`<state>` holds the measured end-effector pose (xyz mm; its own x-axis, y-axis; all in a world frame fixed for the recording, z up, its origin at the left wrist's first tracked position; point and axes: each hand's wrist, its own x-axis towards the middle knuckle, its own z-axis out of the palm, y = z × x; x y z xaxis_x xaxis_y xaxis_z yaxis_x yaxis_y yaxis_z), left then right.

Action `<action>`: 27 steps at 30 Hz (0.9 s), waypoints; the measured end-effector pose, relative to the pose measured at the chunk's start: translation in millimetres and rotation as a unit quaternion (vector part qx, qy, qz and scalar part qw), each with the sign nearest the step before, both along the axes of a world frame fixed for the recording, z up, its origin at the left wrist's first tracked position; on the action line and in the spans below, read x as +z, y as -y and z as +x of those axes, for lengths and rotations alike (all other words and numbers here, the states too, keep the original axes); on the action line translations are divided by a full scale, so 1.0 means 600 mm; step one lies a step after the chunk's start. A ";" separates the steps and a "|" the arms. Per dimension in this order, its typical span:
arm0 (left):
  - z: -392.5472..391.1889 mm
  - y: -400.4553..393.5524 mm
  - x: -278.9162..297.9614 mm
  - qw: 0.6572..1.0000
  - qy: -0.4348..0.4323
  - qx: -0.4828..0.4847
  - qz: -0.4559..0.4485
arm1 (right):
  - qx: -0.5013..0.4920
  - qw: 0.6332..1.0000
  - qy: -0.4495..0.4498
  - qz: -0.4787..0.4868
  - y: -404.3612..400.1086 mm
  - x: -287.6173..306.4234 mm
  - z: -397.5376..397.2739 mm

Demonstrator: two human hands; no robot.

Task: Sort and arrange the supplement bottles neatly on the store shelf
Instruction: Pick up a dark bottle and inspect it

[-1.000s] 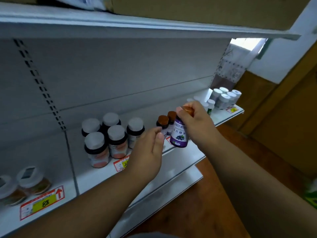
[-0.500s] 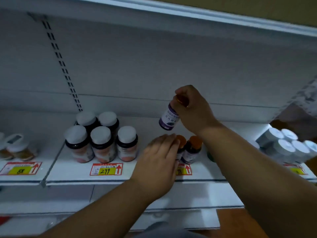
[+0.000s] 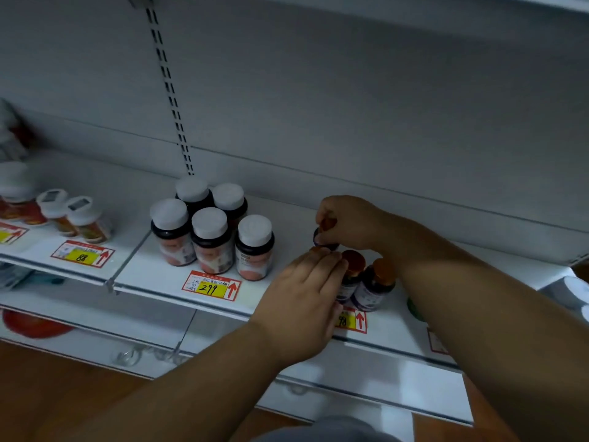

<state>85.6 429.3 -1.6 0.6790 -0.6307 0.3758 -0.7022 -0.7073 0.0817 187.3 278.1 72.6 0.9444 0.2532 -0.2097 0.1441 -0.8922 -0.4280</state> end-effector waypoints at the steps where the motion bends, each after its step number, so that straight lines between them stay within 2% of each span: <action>1: 0.000 0.000 0.001 1.000 0.002 0.001 -0.001 | 0.005 1.000 -0.006 0.000 0.001 0.001 -0.001; 8: 0.001 -0.002 0.007 1.000 0.009 -0.004 -0.005 | 0.018 1.000 -0.022 0.002 0.000 0.004 -0.006; 15: 0.007 -0.007 0.006 0.999 -0.031 -0.014 -0.024 | -0.001 1.000 -0.015 0.010 0.001 0.000 -0.010; 23: 0.002 -0.057 0.042 0.986 -0.063 0.036 -0.151 | 0.017 0.984 0.154 0.092 -0.046 0.045 -0.055; 27: -0.002 -0.124 0.066 0.970 -0.068 0.061 -0.225 | 0.006 0.972 0.188 0.144 -0.120 0.078 -0.091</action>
<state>84.1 503.7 38.3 0.8008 -0.3362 0.4957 -0.5770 -0.6549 0.4880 132.6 350.2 119.3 0.9372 0.2621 0.2302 0.3483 -0.7406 -0.5746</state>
